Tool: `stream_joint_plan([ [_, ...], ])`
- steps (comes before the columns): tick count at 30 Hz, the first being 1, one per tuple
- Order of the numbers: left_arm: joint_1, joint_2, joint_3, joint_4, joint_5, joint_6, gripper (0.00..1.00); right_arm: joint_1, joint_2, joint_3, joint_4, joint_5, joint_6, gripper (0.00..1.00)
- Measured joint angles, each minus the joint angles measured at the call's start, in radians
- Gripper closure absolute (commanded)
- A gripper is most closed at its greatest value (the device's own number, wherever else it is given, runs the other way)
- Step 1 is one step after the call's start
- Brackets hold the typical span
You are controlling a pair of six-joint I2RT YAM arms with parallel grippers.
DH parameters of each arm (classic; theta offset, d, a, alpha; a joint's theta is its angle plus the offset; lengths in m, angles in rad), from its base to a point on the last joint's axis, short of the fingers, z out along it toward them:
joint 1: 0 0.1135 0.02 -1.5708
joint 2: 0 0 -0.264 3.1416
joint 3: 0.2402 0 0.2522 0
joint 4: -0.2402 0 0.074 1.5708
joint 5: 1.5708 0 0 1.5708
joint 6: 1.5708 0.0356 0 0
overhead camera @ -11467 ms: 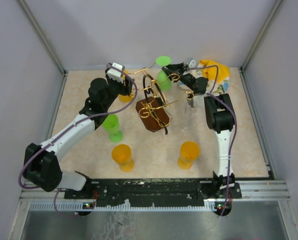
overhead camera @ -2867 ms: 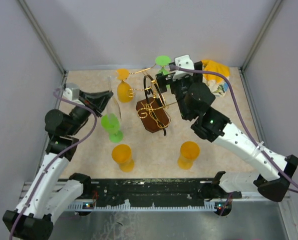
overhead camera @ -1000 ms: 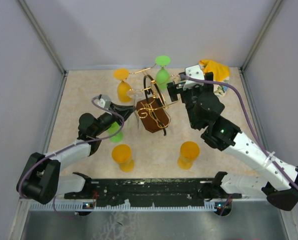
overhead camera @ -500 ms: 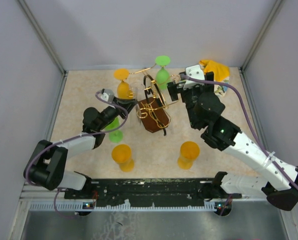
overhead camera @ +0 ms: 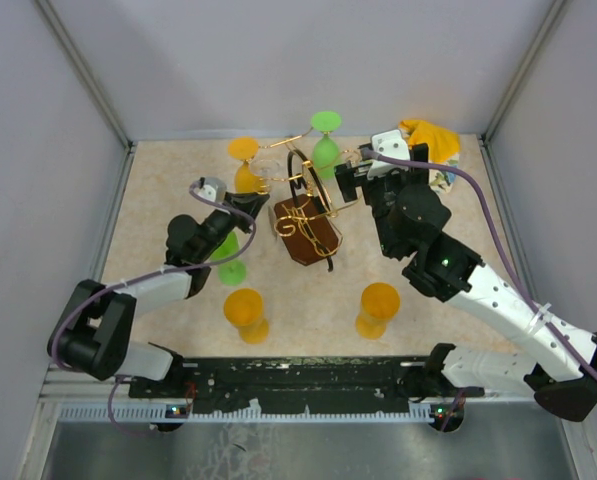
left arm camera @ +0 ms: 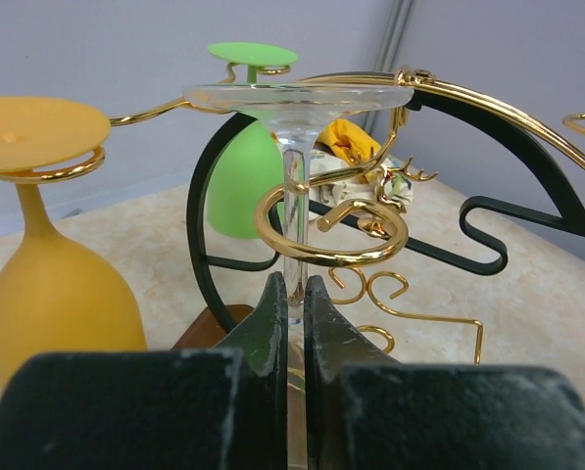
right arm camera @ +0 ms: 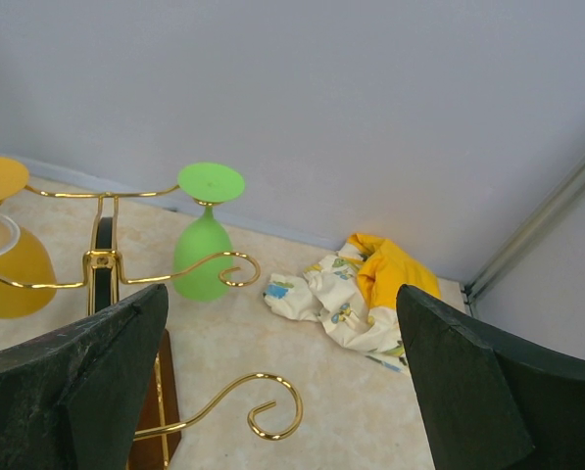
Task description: Place the wine glass upside down on the wine glass rack
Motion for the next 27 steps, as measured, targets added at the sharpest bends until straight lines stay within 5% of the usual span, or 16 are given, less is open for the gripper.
stream_joint_plan([
  [13, 0.000, -0.102, -0.063, -0.005, -0.082, 0.059, 1.00, 0.000, 0.000, 0.000, 0.006, 0.000, -0.001, 0.01],
  [27, -0.005, -0.118, -0.080, -0.008, 0.002, 0.066, 1.00, 0.000, 0.000, 0.000, 0.006, -0.001, -0.001, 0.01],
])
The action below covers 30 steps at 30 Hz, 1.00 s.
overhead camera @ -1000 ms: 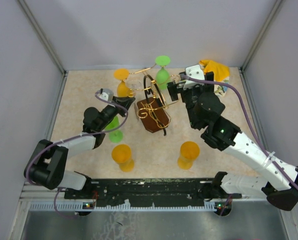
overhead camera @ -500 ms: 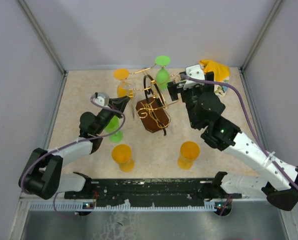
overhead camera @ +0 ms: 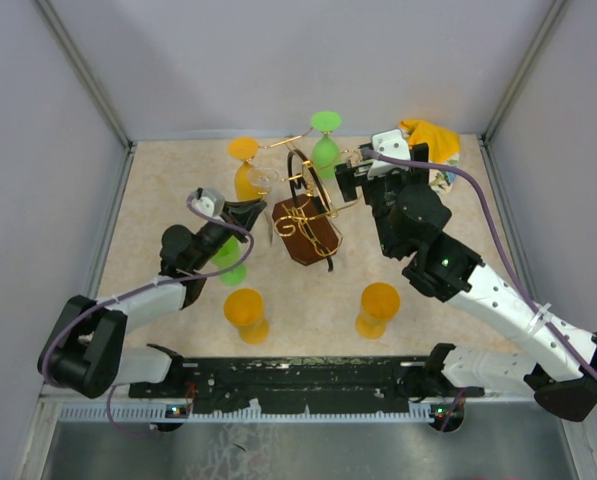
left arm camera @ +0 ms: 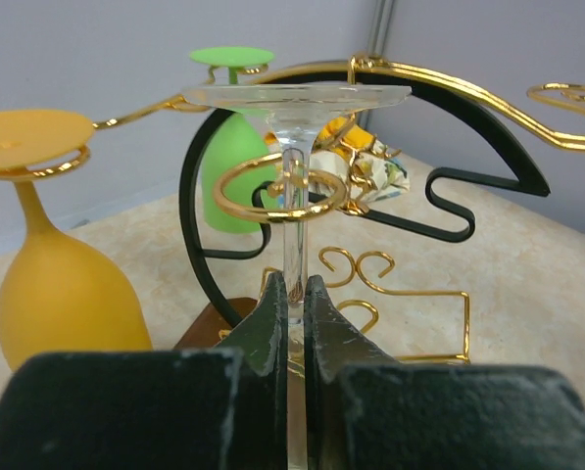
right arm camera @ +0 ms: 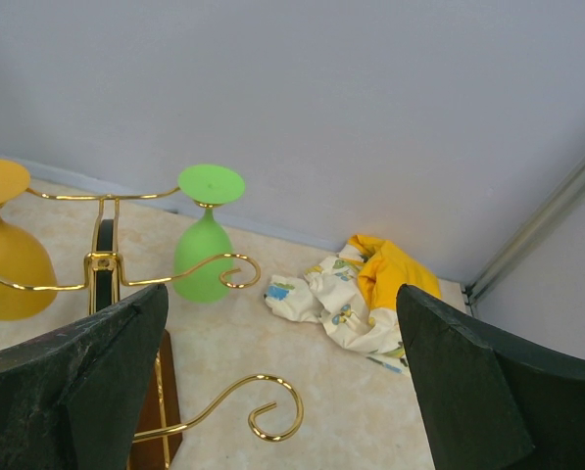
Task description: Place the wine glass upside down on the wine glass rack
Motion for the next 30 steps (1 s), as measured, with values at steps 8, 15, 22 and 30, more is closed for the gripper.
stream_joint_plan([
  [8, -0.017, 0.046, 0.000, -0.002, 0.024, -0.012, 0.64, 0.000, 0.000, 0.000, 0.000, 0.000, 0.000, 0.01],
  [15, -0.017, -0.015, -0.002, -0.006, -0.013, -0.009, 0.39, 0.000, 0.002, 0.000, 0.000, -0.002, 0.000, 0.01],
  [22, -0.017, -0.133, -0.021, -0.063, -0.047, 0.005, 0.35, 0.000, 0.027, 0.000, -0.006, -0.011, 0.012, 0.01],
  [30, -0.017, -0.326, -0.080, -0.260, -0.092, 0.005, 0.35, 0.000, 0.041, 0.001, -0.009, -0.043, 0.021, 0.01],
])
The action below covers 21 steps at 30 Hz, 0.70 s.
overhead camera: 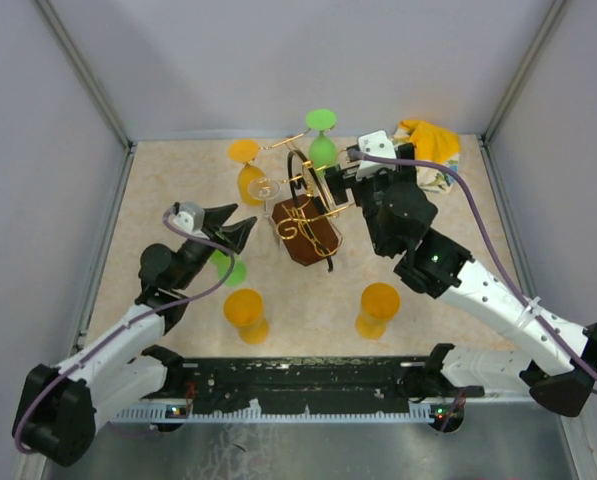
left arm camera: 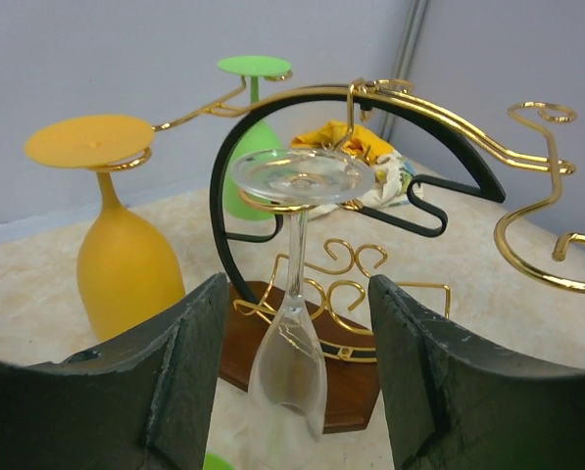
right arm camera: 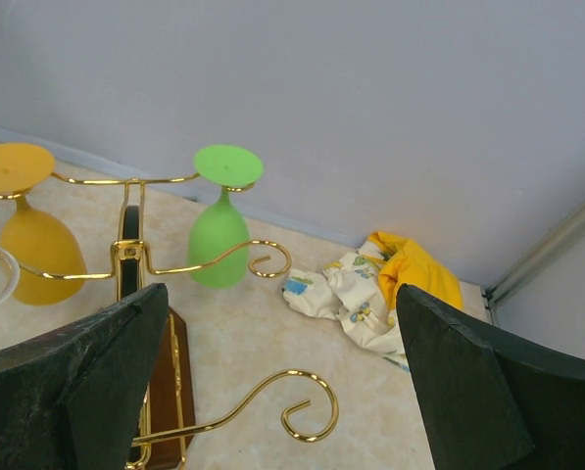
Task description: Place the wine glass upside down on the wine glass rack
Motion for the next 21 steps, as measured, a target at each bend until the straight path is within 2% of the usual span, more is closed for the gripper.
stream_joint_plan([
  [5, -0.002, -0.170, 0.014, -0.212, -0.074, 0.022, 0.35, 0.000, 0.008, 0.004, -0.012, -0.001, 0.009, 0.01],
  [8, -0.005, -0.219, 0.087, -0.385, -0.152, 0.021, 0.36, 0.000, 0.014, 0.010, -0.037, 0.005, 0.014, 0.01],
  [13, -0.005, -0.164, 0.335, -0.739, -0.320, -0.032, 0.38, 0.000, 0.023, 0.024, -0.087, 0.021, 0.030, 0.01],
  [16, -0.005, -0.096, 0.463, -0.935, -0.410, -0.084, 0.35, 0.000, 0.024, 0.038, -0.122, 0.027, 0.046, 0.01],
  [21, -0.005, -0.043, 0.541, -1.223, -0.520, -0.171, 0.32, -0.008, 0.024, 0.043, -0.183, 0.032, 0.078, 0.01],
])
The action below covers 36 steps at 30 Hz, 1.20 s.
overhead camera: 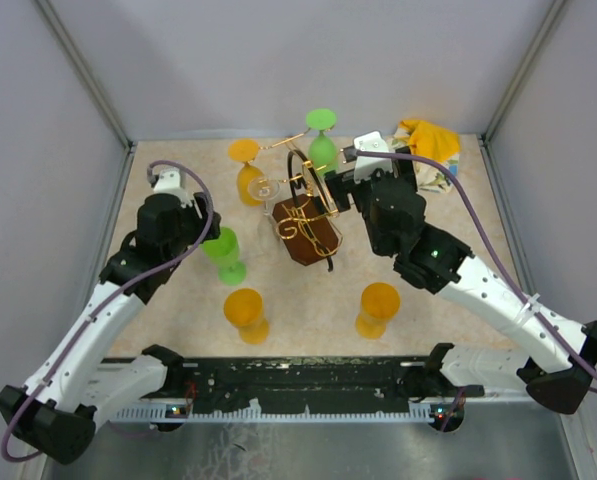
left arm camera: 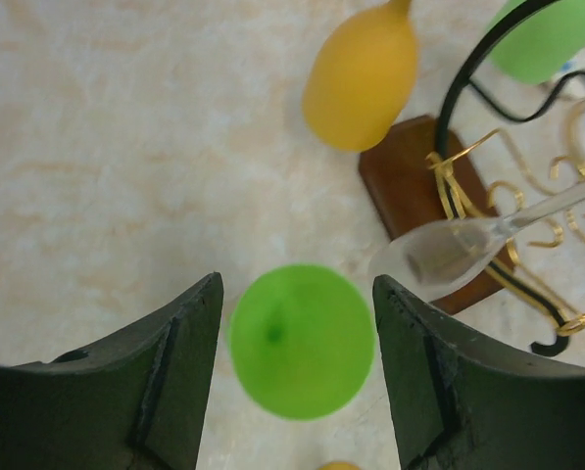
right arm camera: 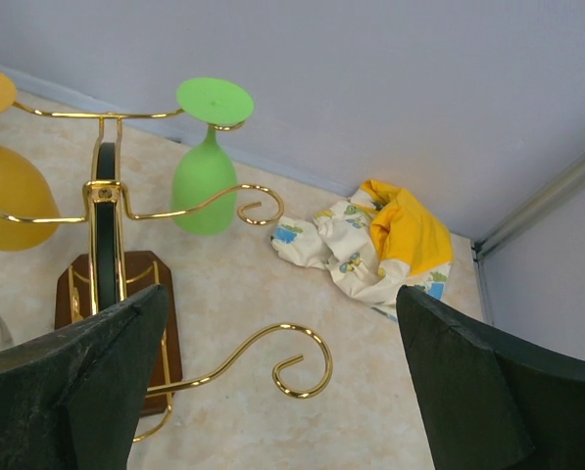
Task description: Place the wine glass upside down on the wine glass rack
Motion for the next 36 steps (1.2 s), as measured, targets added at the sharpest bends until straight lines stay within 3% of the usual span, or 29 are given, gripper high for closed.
stream_joint_plan([
  [4, 0.000, 0.047, 0.041, -0.195, -0.047, -0.060, 0.32, -0.011, 0.000, 0.000, -0.045, 0.001, 0.020, 0.01],
  [9, 0.000, 0.056, 0.038, -0.315, -0.062, -0.115, 0.33, -0.023, 0.000, 0.000, -0.074, -0.001, 0.042, 0.01],
  [14, 0.000, 0.060, 0.002, -0.340, -0.066, -0.143, 0.44, -0.024, -0.002, -0.002, -0.085, -0.011, 0.052, 0.01],
  [17, 0.000, 0.068, -0.021, -0.336, -0.065, -0.150, 0.56, -0.024, -0.005, -0.002, -0.086, -0.014, 0.052, 0.01],
  [25, 0.000, 0.087, -0.039, -0.296, -0.062, -0.170, 1.00, -0.024, -0.019, -0.002, -0.085, -0.015, 0.052, 0.01],
  [31, 0.000, 0.089, -0.026, -0.301, -0.092, -0.137, 1.00, -0.024, -0.021, -0.003, -0.085, -0.023, 0.052, 0.01],
  [36, 0.001, 0.133, 0.105, -0.300, -0.149, -0.060, 1.00, -0.024, -0.011, 0.002, -0.094, -0.076, 0.087, 0.01],
])
